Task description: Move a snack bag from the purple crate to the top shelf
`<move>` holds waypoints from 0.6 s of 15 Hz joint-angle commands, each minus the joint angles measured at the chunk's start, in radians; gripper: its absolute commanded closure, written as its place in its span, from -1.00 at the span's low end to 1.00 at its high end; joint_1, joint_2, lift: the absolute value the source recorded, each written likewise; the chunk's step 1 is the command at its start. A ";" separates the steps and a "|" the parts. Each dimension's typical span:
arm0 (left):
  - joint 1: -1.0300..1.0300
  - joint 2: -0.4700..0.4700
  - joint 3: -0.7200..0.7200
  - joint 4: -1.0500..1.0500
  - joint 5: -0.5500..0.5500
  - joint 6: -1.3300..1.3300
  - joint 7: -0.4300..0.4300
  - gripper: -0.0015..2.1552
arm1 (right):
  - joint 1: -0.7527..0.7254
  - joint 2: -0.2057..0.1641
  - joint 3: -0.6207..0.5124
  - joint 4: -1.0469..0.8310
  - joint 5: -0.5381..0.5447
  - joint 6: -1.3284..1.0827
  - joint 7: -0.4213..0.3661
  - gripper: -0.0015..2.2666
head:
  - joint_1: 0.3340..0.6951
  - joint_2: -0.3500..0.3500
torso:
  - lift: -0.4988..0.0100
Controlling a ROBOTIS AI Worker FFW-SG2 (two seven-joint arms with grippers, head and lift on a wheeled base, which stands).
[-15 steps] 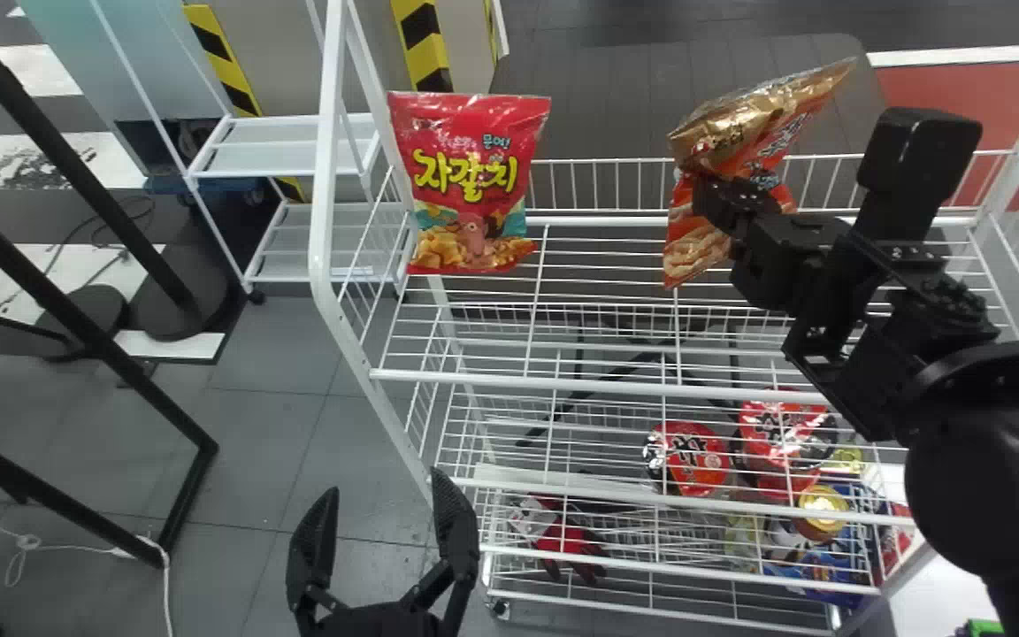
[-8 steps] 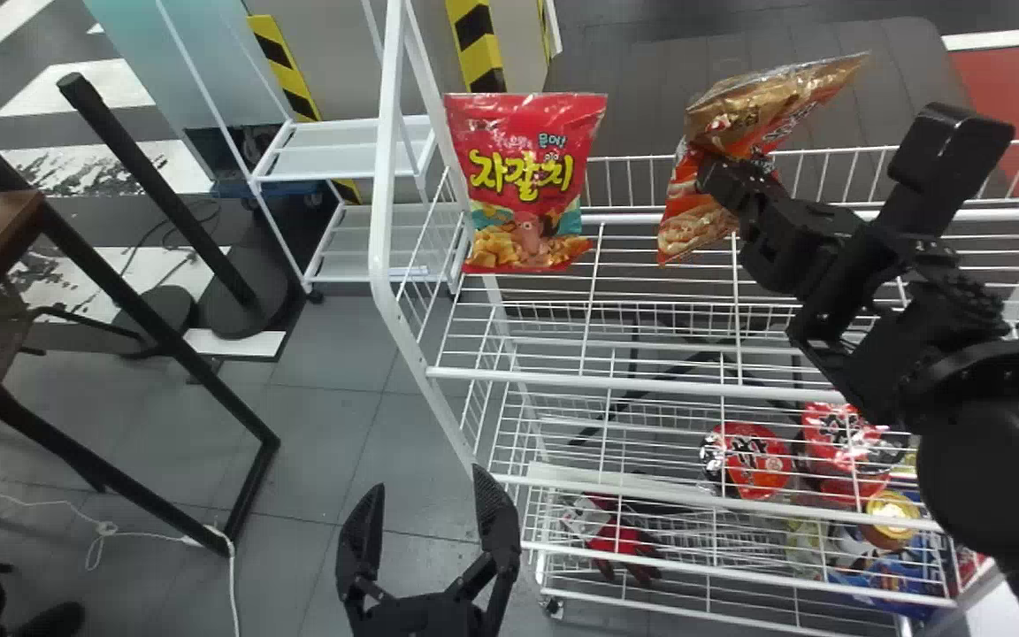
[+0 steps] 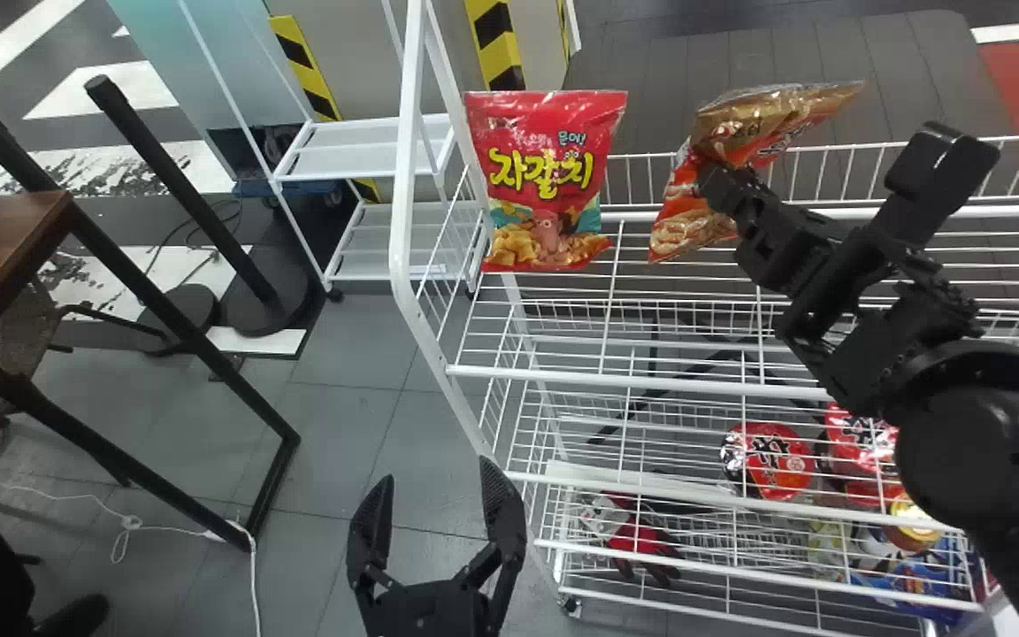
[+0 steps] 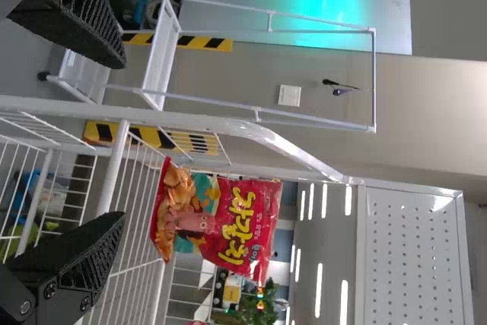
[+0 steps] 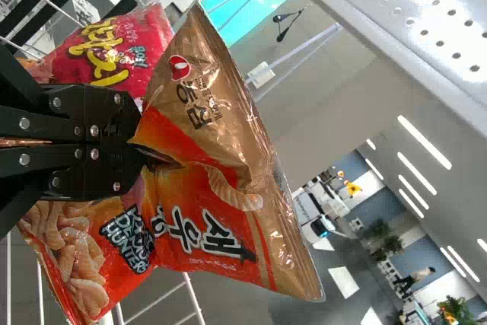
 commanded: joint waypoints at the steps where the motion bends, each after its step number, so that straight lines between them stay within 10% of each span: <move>1: -0.005 0.002 0.003 0.006 0.006 -0.006 -0.004 -0.88 | -0.021 0.004 0.023 0.047 -0.026 -0.040 0.003 0.49 | 1.00 0.85 | 0.96; 9: -0.008 0.002 0.009 0.014 0.013 -0.025 -0.011 -0.88 | -0.096 0.004 0.038 0.231 -0.092 -0.061 0.063 0.49 | 1.00 0.89 | 0.96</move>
